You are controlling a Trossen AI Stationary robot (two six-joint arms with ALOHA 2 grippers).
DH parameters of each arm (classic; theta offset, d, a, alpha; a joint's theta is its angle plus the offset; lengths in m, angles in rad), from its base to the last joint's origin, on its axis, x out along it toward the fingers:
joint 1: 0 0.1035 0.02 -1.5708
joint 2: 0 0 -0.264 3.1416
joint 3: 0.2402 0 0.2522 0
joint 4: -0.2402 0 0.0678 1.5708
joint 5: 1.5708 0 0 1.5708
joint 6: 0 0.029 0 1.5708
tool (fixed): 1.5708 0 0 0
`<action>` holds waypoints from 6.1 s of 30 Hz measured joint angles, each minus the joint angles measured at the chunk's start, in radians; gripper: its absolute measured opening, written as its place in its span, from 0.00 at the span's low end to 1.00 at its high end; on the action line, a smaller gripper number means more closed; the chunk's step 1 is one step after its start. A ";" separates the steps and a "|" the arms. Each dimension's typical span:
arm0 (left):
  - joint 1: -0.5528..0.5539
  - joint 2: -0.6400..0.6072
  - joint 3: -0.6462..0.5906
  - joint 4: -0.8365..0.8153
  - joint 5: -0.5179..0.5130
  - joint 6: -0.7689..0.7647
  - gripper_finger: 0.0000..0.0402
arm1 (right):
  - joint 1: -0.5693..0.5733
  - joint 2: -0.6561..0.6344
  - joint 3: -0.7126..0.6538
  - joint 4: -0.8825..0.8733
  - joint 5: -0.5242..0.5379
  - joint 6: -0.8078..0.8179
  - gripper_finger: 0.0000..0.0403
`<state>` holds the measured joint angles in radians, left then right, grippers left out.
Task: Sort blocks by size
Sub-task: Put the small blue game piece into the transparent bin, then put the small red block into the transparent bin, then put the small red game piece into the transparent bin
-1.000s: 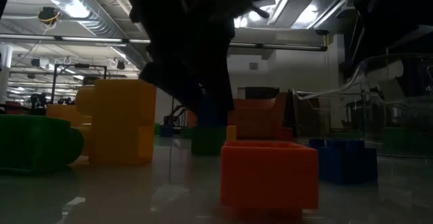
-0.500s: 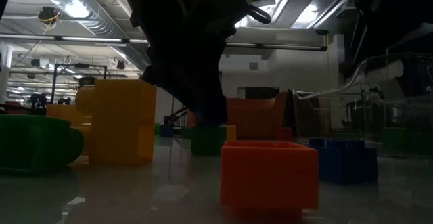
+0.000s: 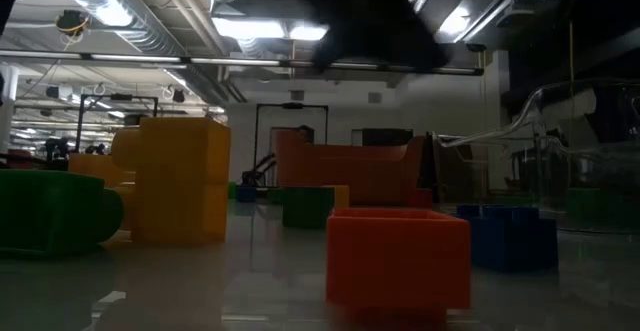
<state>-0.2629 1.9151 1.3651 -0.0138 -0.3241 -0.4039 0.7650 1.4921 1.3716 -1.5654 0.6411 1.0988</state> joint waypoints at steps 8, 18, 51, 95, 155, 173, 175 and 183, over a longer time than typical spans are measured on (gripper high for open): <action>0.110 0.085 0.000 0.451 0.090 0.240 0.22 | 0.197 -0.014 0.000 0.109 -0.164 0.299 0.62; 0.201 0.222 0.022 0.660 0.187 0.288 0.24 | 0.356 0.081 0.000 0.319 -0.358 0.548 0.62; 0.170 0.248 0.083 0.598 0.217 0.303 0.49 | 0.420 0.386 -0.099 0.315 -0.424 0.490 0.62; 0.170 0.070 0.084 0.276 0.217 0.407 0.49 | 0.406 0.349 -0.139 0.607 -0.129 0.492 0.36; 0.164 0.032 0.081 -0.768 0.206 -0.462 0.49 | -0.183 0.329 0.039 -0.006 -0.055 -0.245 0.55; 0.153 0.082 0.082 -0.734 0.206 -0.603 0.49 | -0.183 0.329 0.039 -0.006 -0.047 -0.245 0.55; 0.152 0.089 0.082 -0.728 0.206 -0.610 0.49 | -0.183 0.329 0.039 -0.005 -0.047 -0.245 0.55; 0.143 0.128 0.082 -0.735 0.210 -0.593 0.48 | -0.183 0.329 0.039 -0.005 -0.049 -0.287 0.55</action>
<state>-0.1204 2.0427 1.4471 -0.7483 -0.1143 -0.9966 0.5823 1.8214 1.4105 -1.5705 0.5924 0.8115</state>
